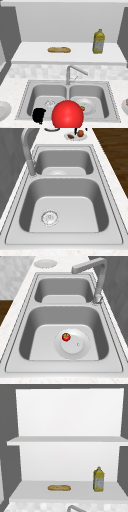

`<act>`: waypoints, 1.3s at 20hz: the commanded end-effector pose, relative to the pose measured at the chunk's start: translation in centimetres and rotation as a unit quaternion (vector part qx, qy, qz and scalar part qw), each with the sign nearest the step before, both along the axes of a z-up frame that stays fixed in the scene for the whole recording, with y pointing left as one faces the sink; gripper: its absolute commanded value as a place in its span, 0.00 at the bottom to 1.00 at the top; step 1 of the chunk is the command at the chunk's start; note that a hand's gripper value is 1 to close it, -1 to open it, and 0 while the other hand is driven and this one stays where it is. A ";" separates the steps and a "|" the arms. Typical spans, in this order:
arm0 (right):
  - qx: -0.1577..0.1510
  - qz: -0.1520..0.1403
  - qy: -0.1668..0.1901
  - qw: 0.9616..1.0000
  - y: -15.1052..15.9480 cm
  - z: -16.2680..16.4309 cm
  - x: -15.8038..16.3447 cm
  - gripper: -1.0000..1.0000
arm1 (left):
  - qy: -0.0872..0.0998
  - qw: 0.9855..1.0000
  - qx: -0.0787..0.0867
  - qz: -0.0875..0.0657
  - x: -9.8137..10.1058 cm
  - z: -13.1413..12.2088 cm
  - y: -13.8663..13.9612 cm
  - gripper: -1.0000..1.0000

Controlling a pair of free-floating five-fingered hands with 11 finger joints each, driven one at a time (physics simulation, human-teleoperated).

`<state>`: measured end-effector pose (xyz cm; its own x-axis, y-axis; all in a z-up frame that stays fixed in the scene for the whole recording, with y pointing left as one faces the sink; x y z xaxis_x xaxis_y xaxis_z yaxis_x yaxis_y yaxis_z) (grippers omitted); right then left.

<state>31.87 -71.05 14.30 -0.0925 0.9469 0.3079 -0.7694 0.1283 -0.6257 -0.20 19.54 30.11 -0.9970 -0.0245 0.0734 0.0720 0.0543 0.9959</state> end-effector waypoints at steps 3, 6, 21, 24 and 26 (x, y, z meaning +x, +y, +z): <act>-0.008 -0.049 -0.029 0.998 1.4 3.4 -0.4 0.00 | 0.000 1.000 0.000 0.000 0.0 0.0 0.0 0.50; -0.020 -0.056 -0.039 0.997 2.2 5.4 -0.6 0.00 | 0.000 1.000 0.000 0.000 0.0 0.0 0.0 0.50; -0.076 -0.095 -0.098 0.988 8.4 9.0 0.6 0.00 | 0.000 1.000 0.000 0.000 0.0 0.0 0.0 0.50; -0.085 -0.100 -0.093 0.987 10.2 8.5 1.0 0.00 | 0.000 1.000 0.000 0.000 0.0 0.0 0.0 0.50; -0.090 -0.104 -0.093 0.986 11.4 7.9 1.5 0.00 | 0.000 1.000 0.000 0.000 0.0 0.0 0.0 0.50</act>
<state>32.92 -61.42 22.89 0.0299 0.9908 0.1321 -0.6136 0.1225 -0.7800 -0.20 19.54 30.11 -0.9970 -0.0245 0.0734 0.0720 0.0543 0.9959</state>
